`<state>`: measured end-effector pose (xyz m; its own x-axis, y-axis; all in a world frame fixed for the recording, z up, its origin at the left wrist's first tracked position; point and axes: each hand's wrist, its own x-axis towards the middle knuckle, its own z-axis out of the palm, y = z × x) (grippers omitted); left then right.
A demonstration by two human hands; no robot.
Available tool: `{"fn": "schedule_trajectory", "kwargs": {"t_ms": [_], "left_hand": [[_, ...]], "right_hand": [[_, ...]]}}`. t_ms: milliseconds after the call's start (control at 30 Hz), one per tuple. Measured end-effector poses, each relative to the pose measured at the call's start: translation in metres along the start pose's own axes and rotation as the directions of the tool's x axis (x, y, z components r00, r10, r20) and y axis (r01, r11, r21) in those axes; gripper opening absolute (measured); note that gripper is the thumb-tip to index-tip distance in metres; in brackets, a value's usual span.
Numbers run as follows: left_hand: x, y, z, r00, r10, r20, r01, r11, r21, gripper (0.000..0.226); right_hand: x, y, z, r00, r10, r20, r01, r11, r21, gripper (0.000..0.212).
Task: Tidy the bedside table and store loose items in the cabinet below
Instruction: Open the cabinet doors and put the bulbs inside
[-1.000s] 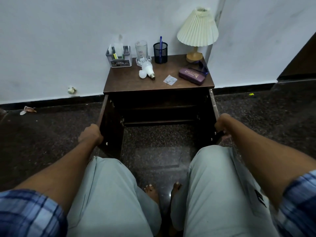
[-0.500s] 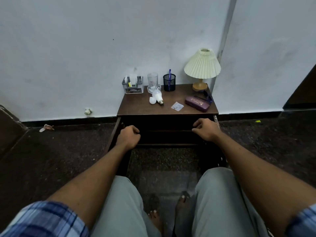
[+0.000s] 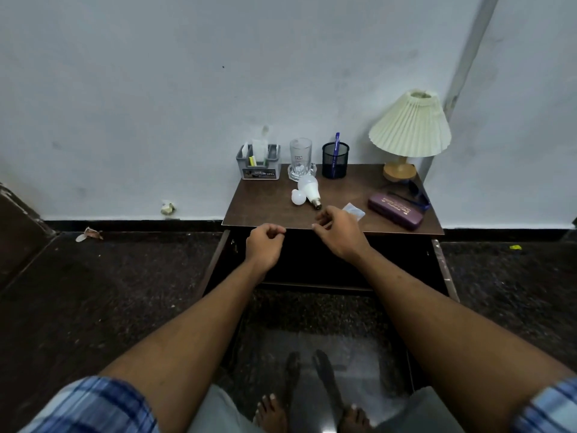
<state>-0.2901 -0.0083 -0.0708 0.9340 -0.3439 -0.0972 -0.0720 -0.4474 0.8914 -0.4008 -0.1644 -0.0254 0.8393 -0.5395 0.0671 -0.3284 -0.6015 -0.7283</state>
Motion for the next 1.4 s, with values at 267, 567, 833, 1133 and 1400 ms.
{"fn": "schedule_trajectory", "kwargs": {"t_ms": [267, 567, 833, 1133, 1400], "left_hand": [[0.103, 0.002, 0.036, 0.998, 0.028, -0.05, -0.031, 0.998, -0.048, 0.023], [0.158, 0.002, 0.063, 0.994, -0.04, 0.098, 0.056, 0.985, -0.162, 0.048], [0.179, 0.014, 0.077, 0.983, -0.05, 0.176, 0.096, 0.96, -0.264, 0.046], [0.163, 0.005, 0.061, 0.982, -0.182, 0.046, 0.185, 0.903, -0.388, 0.03], [0.097, -0.014, 0.034, 0.973, -0.23, -0.013, 0.188, 0.825, -0.532, 0.019]], "right_hand": [[0.084, 0.012, 0.065, 0.999, -0.036, -0.035, 0.032, 0.994, -0.103, 0.046], [0.134, 0.018, 0.096, 0.989, -0.143, -0.026, 0.124, 0.924, -0.362, 0.043], [0.143, 0.016, 0.097, 0.975, -0.22, -0.002, 0.187, 0.833, -0.52, 0.035], [0.117, 0.018, 0.086, 0.93, -0.361, 0.066, 0.361, 0.867, -0.342, 0.046], [0.071, 0.019, 0.094, 0.927, -0.375, -0.034, 0.372, 0.926, -0.062, 0.036]]}}
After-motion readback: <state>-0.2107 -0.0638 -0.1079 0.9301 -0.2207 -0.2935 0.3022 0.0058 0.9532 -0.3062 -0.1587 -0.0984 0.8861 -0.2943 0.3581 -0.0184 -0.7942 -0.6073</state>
